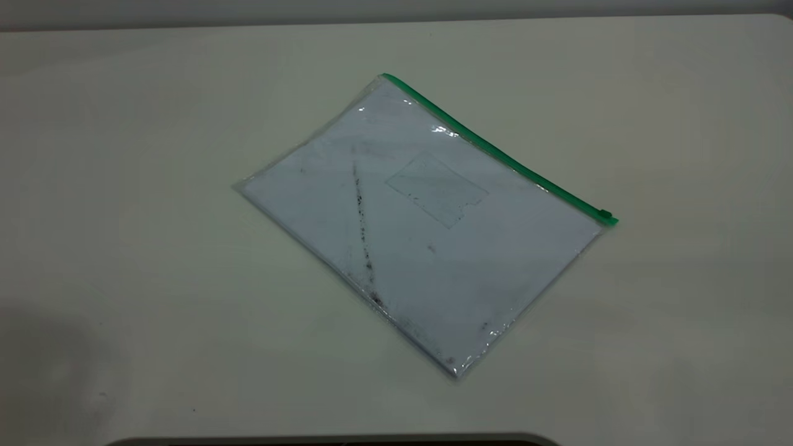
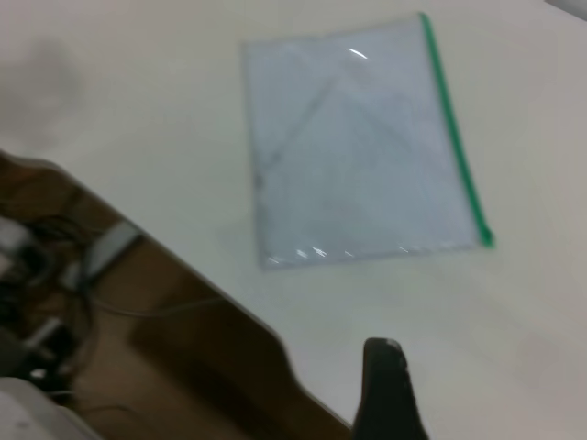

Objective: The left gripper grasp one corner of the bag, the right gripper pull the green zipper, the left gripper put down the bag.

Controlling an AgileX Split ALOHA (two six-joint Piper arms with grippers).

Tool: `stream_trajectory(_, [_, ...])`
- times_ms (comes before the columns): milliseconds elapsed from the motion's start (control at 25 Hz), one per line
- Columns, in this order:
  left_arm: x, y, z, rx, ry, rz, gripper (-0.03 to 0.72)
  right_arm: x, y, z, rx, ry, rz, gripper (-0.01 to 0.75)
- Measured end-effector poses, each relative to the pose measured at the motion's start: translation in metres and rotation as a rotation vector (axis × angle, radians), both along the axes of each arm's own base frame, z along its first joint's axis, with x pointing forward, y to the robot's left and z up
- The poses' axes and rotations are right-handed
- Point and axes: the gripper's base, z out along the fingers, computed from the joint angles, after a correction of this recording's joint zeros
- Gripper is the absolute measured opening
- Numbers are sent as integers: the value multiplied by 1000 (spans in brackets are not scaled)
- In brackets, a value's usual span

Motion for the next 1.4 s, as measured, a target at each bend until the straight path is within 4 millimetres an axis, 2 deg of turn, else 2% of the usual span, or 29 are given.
stream_trajectory(320, [-65,18,-59,4,36,10,567,0,-18,-33,-52,2,-207,574])
stream_trajectory(600, [-106,29,-96,-7,-17,1,567,-6,-20,-40,-26,-56,-220,574])
stream_trajectory(920, [-126,35,-130,-8,-64,-22,567,-8,-20,-40,-19,-73,-220,574])
stream_trajectory(1400, [-130,36,-130,-21,-108,-23,567,-8,-20,-40,-19,-73,-220,574])
